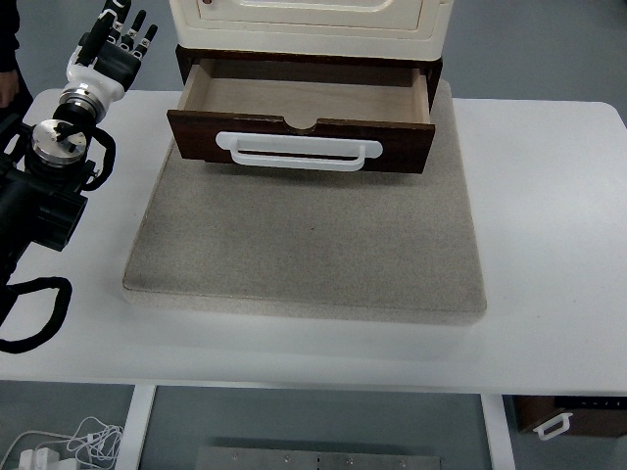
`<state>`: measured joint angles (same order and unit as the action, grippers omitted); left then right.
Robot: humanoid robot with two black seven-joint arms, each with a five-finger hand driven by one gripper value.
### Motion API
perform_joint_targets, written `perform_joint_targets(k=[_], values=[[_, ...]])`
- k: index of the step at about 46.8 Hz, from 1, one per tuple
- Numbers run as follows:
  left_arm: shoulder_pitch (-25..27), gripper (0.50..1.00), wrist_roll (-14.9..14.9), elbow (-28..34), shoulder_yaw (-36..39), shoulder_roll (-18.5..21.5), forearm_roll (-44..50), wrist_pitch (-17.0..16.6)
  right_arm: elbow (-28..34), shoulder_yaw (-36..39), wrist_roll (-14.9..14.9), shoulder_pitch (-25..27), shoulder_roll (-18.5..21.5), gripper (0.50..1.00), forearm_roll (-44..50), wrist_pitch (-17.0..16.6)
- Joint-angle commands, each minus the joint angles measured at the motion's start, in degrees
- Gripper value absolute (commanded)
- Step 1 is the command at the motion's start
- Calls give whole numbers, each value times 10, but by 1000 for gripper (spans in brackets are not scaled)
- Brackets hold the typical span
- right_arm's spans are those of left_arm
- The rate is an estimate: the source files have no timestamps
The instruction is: Close the drawer under the combination cabinet
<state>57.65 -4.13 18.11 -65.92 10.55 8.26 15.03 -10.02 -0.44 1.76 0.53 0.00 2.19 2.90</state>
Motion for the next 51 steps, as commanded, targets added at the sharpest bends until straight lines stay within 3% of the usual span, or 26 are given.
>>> perform_joint_targets(k=[1, 22, 42, 51], values=[[1, 996, 0, 0, -1, 0, 0, 0, 0, 0, 0, 0, 0, 952, 0, 0], [8, 996, 0, -1, 0, 3, 0, 0, 0, 0, 0, 0, 0, 952, 0, 0], [23, 996, 3, -1, 1, 32, -1, 3, 0, 0, 0, 0, 0, 952, 0, 0], [29, 996, 4, 1, 1, 39, -3, 24, 0, 0, 0, 0, 0, 952, 0, 0]])
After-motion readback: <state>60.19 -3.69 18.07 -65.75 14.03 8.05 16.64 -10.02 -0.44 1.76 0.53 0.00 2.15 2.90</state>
